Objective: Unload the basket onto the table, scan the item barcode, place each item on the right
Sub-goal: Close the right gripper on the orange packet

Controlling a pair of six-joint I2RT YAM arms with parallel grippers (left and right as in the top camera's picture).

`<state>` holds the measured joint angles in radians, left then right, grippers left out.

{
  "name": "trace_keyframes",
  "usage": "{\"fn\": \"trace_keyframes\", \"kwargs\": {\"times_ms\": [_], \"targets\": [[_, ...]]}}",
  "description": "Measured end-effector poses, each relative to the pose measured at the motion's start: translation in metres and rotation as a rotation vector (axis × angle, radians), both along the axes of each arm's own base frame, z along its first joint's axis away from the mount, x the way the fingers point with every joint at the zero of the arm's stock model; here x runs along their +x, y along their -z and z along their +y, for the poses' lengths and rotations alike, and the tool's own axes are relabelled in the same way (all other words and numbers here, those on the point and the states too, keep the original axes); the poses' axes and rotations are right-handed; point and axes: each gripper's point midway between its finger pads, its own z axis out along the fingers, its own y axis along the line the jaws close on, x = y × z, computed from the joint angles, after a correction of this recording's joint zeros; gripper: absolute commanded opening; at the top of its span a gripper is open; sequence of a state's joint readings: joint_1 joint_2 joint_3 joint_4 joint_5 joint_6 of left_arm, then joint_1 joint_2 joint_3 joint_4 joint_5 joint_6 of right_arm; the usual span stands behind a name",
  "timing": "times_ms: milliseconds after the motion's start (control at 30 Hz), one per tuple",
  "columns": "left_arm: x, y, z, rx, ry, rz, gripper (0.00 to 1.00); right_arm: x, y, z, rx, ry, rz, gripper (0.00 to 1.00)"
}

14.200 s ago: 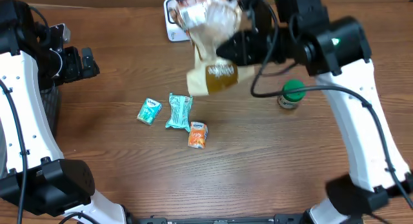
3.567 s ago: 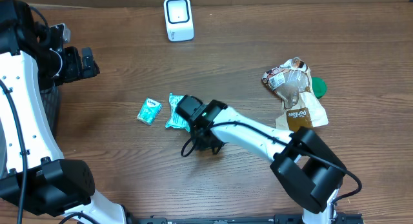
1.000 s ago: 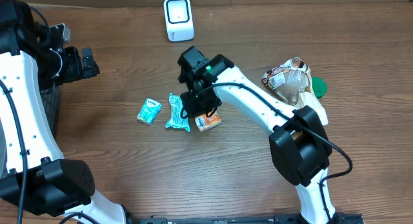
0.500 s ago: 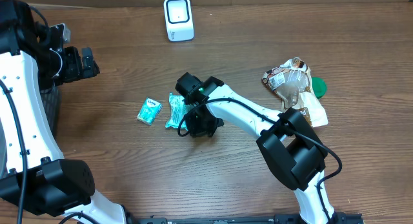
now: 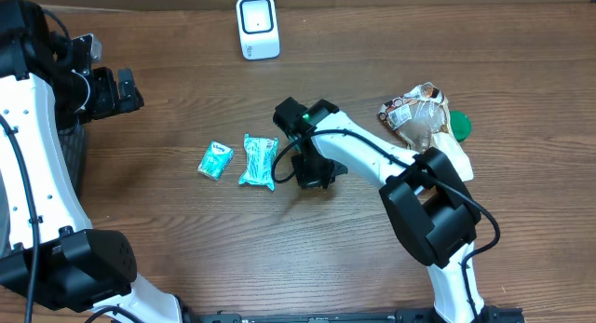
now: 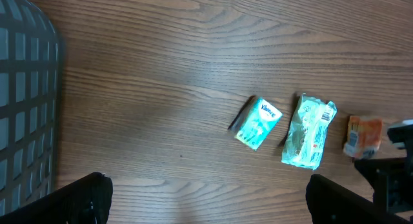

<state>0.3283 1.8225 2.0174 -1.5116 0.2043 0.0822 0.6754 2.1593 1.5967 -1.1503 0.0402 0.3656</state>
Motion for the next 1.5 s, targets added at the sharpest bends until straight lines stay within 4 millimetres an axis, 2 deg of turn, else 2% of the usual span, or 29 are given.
{"fn": "trace_keyframes", "kwargs": {"times_ms": [200, 300, 367, 467, 500, 633, 700, 833, 1000, 1133, 1500], "targets": [[0.000, 0.000, 0.000, 0.000, 0.000, 0.000, 1.00, 0.017, -0.001, -0.017, -0.019, 0.055, -0.033, 0.04], [0.000, 0.000, 0.000, 0.000, 0.000, 0.000, 1.00, 0.023, -0.010, -0.025, -0.001, 0.086, -0.043, 0.04], [0.000, 0.000, 0.000, 0.000, 0.000, 0.000, 1.00, 0.028, -0.024, -0.025, 0.043, 0.102, -0.061, 0.06], [0.000, 0.000, 0.000, 0.000, 0.000, 0.000, 1.00, 0.040, -0.057, -0.020, 0.141, 0.125, -0.133, 0.32], [0.000, 0.000, 0.000, 0.000, 0.000, 0.000, 1.00, 0.043, -0.067, -0.017, 0.172, 0.128, -0.156, 0.38], [0.000, 0.000, 0.000, 0.000, 0.000, 0.000, 1.00, 0.054, -0.106, -0.008, 0.322, 0.136, -0.225, 0.42], [0.000, 0.000, 0.000, 0.000, 0.000, 0.000, 1.00, 0.059, -0.110, -0.008, 0.363, 0.152, -0.226, 0.42], [0.000, 0.000, 0.000, 0.000, 0.000, 0.000, 1.00, 0.062, -0.094, -0.015, 0.381, 0.186, -0.173, 0.43], [0.000, 0.000, 0.000, 0.000, 0.000, 0.000, 1.00, 0.051, -0.053, -0.019, 0.347, 0.209, -0.061, 0.41], [0.000, 0.000, 0.000, 0.000, 0.000, 0.000, 1.00, 0.043, -0.032, -0.019, 0.330, 0.211, -0.005, 0.40], [0.000, 0.000, 0.000, 0.000, 0.000, 0.000, 1.00, 0.048, -0.007, -0.011, 0.392, 0.189, -0.040, 0.36]]}}
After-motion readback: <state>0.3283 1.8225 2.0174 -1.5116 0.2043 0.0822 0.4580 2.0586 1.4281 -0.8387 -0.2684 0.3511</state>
